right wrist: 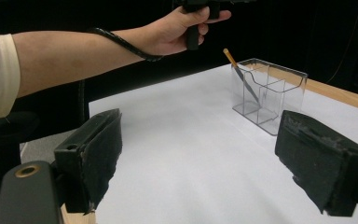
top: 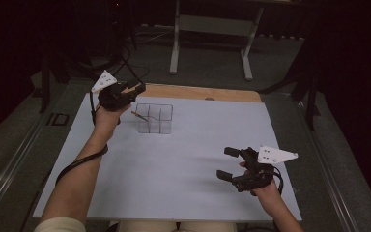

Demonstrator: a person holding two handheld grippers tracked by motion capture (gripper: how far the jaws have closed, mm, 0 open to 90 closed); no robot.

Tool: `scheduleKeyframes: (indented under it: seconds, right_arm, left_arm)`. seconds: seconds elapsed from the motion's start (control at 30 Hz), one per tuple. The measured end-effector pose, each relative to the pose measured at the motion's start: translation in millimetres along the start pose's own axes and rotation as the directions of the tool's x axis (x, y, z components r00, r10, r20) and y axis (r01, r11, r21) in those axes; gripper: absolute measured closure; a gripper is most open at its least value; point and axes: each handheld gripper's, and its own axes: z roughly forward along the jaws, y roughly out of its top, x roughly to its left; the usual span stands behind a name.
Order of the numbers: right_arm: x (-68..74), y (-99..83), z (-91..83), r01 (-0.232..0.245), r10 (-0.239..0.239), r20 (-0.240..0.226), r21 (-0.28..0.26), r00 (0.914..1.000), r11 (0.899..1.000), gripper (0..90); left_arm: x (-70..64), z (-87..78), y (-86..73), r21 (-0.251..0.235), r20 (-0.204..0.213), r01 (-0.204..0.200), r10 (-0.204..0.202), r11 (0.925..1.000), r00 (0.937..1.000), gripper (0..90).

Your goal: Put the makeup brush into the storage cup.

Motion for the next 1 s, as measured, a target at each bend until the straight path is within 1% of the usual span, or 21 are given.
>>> scheduleKeyframes:
  seconds: [0.1, 0.23, 0.27, 0.33, 0.37, 0.4, 0.43, 0.47, 0.5, 0.53, 0.57, 0.6, 0.63, 0.67, 0.7, 0.77, 0.8, 0.87, 0.93, 0.97, 1.0]
  right_arm:
    - [0.2, 0.3, 0.2, 0.002, -0.002, 0.0, 0.001, 1.0, 1.0, 14.9]
    - [0.5, 0.6, 0.5, 0.003, -0.003, -0.001, 0.002, 1.0, 1.0, 14.9]
    - [0.6, 0.8, 0.6, 0.003, -0.003, 0.0, 0.001, 1.0, 1.0, 14.9]
    - [0.6, 1.1, 0.5, 0.004, -0.004, 0.0, 0.0, 1.0, 1.0, 14.9]
    - [0.6, 1.1, 0.5, 0.004, -0.004, 0.0, 0.0, 1.0, 1.0, 14.9]
    - [0.8, 1.4, 0.4, 0.003, -0.003, -0.001, 0.001, 1.0, 1.0, 14.9]
    - [0.8, 1.5, 0.4, 0.004, -0.004, 0.0, 0.002, 1.0, 1.0, 14.9]
    - [0.8, 1.6, 0.4, 0.003, -0.003, 0.0, 0.002, 1.0, 1.0, 14.9]
    - [0.8, 1.7, 0.3, 0.001, -0.001, 0.001, 0.001, 1.0, 1.0, 14.9]
    - [0.8, 1.9, 0.3, 0.002, -0.002, 0.002, 0.002, 1.0, 1.0, 14.9]
    - [1.0, 2.0, 0.1, 0.004, -0.004, 0.002, 0.002, 1.0, 1.0, 14.9]
    - [1.0, 2.3, 0.0, 0.003, -0.003, 0.003, 0.0, 1.0, 1.0, 14.9]
    - [1.0, 2.5, -0.1, 0.003, -0.003, 0.003, -0.001, 1.0, 1.0, 14.9]
    - [0.9, 2.7, -0.2, 0.004, -0.004, 0.004, -0.001, 1.0, 1.0, 14.9]
    - [0.9, 2.7, -0.2, 0.004, -0.004, 0.004, -0.001, 1.0, 1.0, 14.9]
    - [0.9, 2.7, -0.1, 0.003, -0.003, 0.005, -0.001, 1.0, 1.0, 14.9]
    - [1.2, 2.9, 0.1, 0.005, -0.005, 0.005, 0.001, 1.0, 1.0, 14.9]
    - [1.3, 3.0, 0.1, 0.006, -0.006, 0.005, 0.001, 1.0, 1.0, 14.9]
    - [1.4, 3.3, 0.1, 0.006, -0.006, 0.005, 0.0, 1.0, 1.0, 14.9]
    - [1.4, 3.3, 0.1, 0.006, -0.006, 0.005, 0.0, 1.0, 1.0, 14.9]
    - [1.4, 3.4, 0.0, 0.006, -0.006, 0.005, -0.002, 1.0, 1.0, 14.9]
  left_arm:
    - [-2.1, -4.3, 3.4, -0.002, 0.003, -0.003, 0.003, 1.0, 1.0, 56.7]
    - [-3.0, -8.6, 6.3, -0.005, 0.002, 0.004, -0.004, 1.0, 1.0, 51.5]
    - [-3.0, -12.3, 8.5, -0.005, 0.008, 0.027, -0.027, 0.9996, 0.9996, 49.4]
    - [-3.9, -16.8, 10.6, -0.009, 0.004, 0.035, -0.035, 0.9993, 0.9994, 48.2]
    - [-3.9, -16.8, 10.6, -0.009, 0.004, 0.035, -0.035, 0.9993, 0.9994, 48.1]
    - [-5.4, -22.0, 13.1, -0.008, 0.0, 0.021, -0.021, 0.9997, 0.9998, 46.4]
    - [-5.4, -22.0, 13.1, -0.008, 0.0, 0.021, -0.021, 0.9997, 0.9998, 45.7]
    - [-6.7, -27.0, 15.3, -0.009, -0.007, 0.014, -0.014, 0.9999, 0.9999, 44.4]
    - [-7.0, -29.5, 16.4, -0.006, -0.005, 0.015, -0.015, 0.9999, 0.9999, 42.8]
    - [-7.8, -31.1, 17.1, -0.004, -0.01, 0.005, -0.005, 1.0, 0.9999, 42.6]
    - [-7.8, -31.1, 17.1, -0.004, -0.01, 0.005, -0.005, 1.0, 0.9999, 40.7]
    - [-9.4, -35.6, 18.7, 0.0, -0.019, -0.007, 0.007, 1.0, 0.9998, 36.3]
    - [-9.7, -37.8, 19.7, 0.002, -0.021, 0.006, -0.006, 1.0, 0.9998, 34.1]
    - [-9.9, -39.6, 20.4, 0.007, -0.031, 0.012, -0.012, 0.9999, 0.9995, 29.2]
    - [-9.9, -39.6, 20.4, 0.007, -0.031, 0.012, -0.012, 0.9999, 0.9995, 25.5]
    - [-9.8, -44.6, 20.9, 0.001, -0.023, 0.022, -0.022, 0.9998, 0.9995, 16.9]
    - [-10.6, -49.3, 21.2, 0.004, -0.026, 0.012, -0.012, 0.9999, 0.9996, 14.9]
    - [-10.6, -52.8, 21.6, 0.002, -0.026, 0.023, -0.023, 0.9997, 0.9994, 13.5]
    - [-11.2, -55.7, 22.5, 0.023, -0.031, 0.026, -0.025, 0.9994, 0.9992, 6.9]
    - [-11.2, -55.7, 22.5, 0.023, -0.031, 0.026, -0.025, 0.9994, 0.9992, 5.2]
    - [-12.4, -57.8, 23.2, 0.034, -0.034, 0.021, -0.02, 0.9992, 0.9992, 5.2]
